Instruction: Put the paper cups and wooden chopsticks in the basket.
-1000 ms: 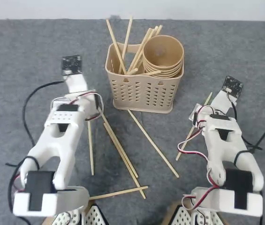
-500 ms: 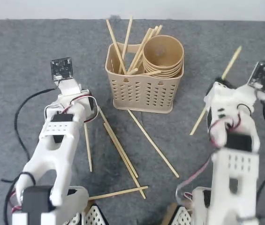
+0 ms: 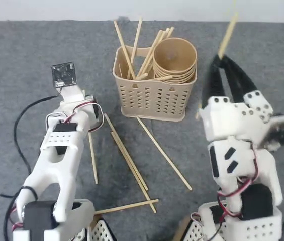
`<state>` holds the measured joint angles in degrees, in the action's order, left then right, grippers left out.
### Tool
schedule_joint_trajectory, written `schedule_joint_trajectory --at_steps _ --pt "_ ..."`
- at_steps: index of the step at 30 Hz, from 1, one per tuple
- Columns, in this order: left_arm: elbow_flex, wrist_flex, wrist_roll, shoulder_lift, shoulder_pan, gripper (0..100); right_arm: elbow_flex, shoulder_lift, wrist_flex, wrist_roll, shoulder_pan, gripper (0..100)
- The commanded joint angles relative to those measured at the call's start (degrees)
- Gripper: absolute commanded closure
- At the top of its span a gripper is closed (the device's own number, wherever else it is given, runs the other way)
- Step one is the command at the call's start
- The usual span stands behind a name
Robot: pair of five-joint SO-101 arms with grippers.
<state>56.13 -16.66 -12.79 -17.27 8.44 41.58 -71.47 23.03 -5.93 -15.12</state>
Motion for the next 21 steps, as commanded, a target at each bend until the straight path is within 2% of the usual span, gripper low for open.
schedule_joint_trajectory --at_steps 1,5,13,21 --pt "0.0 2.8 0.4 -2.7 0.4 99 -5.5 6.2 -12.5 1.0 -5.4 98.6" --pt "0.0 2.8 0.4 -2.6 0.4 99 -12.0 16.0 -17.5 1.1 -9.4 98.6" --pt "-0.1 2.9 0.7 -2.5 -1.0 99 -28.6 40.1 -17.8 1.1 -12.9 98.6" --pt "0.5 4.5 0.8 -2.4 -1.1 99 -38.9 58.2 -17.9 0.8 -11.5 98.5"
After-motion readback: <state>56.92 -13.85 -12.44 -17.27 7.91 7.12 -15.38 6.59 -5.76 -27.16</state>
